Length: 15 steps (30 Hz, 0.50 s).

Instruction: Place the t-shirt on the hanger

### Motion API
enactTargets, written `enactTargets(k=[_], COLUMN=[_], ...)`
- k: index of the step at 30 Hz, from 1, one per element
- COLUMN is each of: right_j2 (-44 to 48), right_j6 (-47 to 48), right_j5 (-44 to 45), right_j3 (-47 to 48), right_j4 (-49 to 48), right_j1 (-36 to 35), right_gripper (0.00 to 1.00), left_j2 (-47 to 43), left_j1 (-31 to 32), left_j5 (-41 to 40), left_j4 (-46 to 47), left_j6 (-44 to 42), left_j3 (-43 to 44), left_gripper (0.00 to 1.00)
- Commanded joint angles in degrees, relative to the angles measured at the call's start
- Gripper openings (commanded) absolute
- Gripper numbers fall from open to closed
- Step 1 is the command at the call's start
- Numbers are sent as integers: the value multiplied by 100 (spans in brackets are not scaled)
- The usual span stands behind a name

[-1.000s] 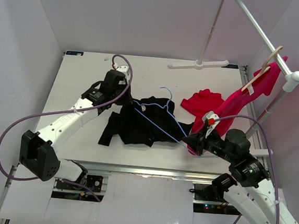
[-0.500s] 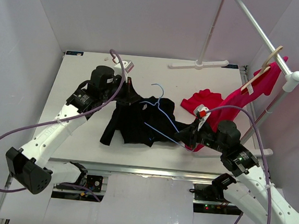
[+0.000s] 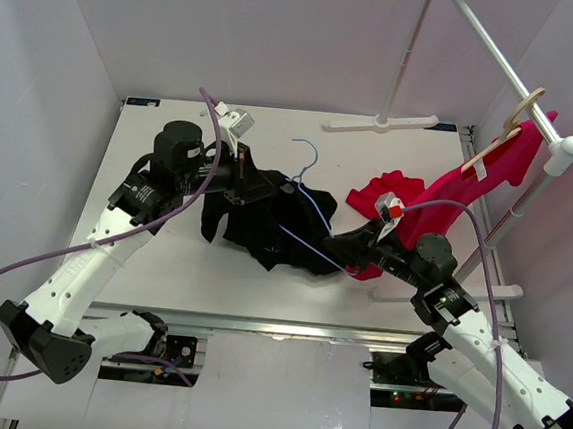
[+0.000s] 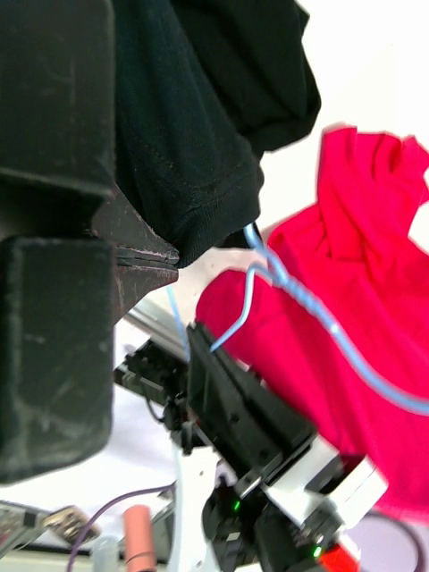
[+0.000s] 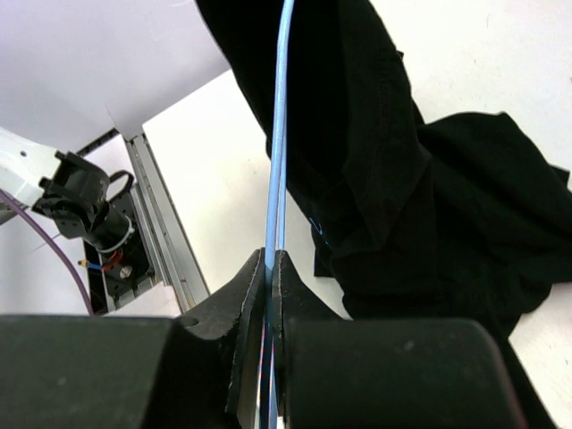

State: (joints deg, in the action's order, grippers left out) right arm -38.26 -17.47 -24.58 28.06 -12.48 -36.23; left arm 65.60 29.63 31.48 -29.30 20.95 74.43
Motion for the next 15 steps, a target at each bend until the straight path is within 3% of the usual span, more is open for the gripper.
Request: enactTargets(k=[1,13,15], right_j2=[-300,-940,-964], right_j6=[-101,-227,-134], right_j5=[-37,-10,36], right_j3=[32,-312,-353], right_j4=[-1392,-3131,-3220], right_j1=[-65,-354,-402], right_gripper=[8,8,8], left_j2=[-74,111,164], left_j1=[17,133,166], left_j5=[846,1149,1102], left_j4=[168,-37,-209], left_j6=[146,30,-21], left_j3=[153,-25,14], left_gripper=[0,0,7])
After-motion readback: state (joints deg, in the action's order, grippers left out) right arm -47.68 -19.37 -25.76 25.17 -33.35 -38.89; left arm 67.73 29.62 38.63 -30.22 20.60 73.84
